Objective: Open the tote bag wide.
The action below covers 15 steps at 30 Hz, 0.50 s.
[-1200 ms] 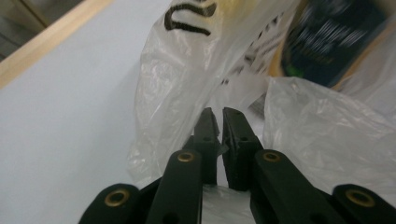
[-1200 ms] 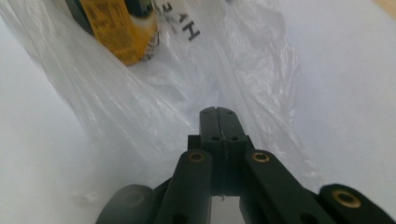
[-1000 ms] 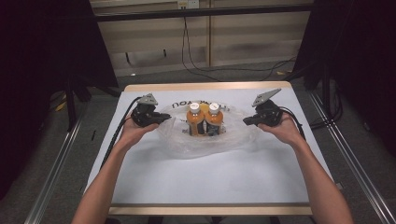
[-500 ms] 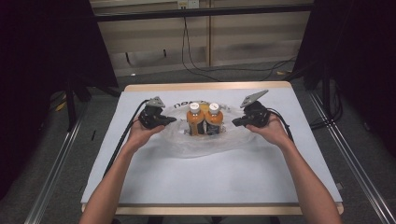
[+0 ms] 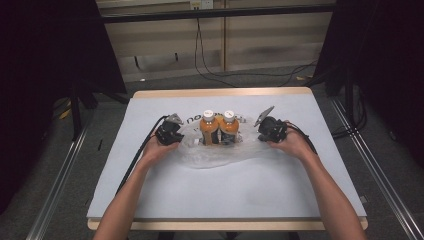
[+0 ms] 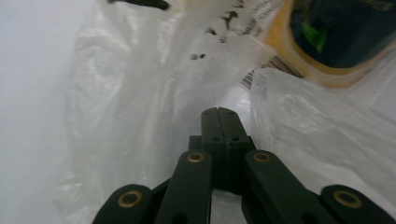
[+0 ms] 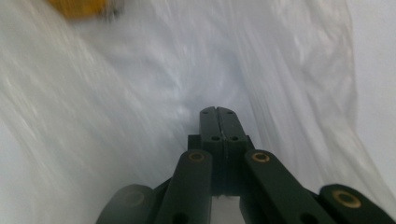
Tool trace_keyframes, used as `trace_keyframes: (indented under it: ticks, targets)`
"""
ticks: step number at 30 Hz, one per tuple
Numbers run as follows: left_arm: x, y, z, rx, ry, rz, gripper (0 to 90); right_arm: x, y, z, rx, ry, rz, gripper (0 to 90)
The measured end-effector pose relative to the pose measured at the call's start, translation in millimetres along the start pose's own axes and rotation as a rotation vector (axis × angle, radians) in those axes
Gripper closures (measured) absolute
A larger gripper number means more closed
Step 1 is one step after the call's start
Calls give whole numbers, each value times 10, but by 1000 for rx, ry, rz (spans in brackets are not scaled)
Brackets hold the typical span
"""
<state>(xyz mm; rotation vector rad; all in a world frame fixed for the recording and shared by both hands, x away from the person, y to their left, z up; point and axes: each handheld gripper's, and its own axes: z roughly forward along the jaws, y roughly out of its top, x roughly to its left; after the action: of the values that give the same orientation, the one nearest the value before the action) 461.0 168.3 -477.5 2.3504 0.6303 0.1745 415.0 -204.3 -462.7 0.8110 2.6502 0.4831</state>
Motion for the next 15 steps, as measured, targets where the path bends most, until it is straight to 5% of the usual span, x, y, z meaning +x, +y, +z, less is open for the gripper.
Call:
trace_keyframes:
  ticks: [5, 11, 15]
  targets:
    - [90, -41, -36, -6, 0, -34, 900, -64, -222, -118, 123, -64, -63, 900]
    - [115, -43, -21, -18, 8, -27, 900, -94, -408, -190, 98, -53, -47, 900]
    - [178, -78, -47, -30, 27, -70, 900, -71, -413, -196, 97, -64, -35, 900]
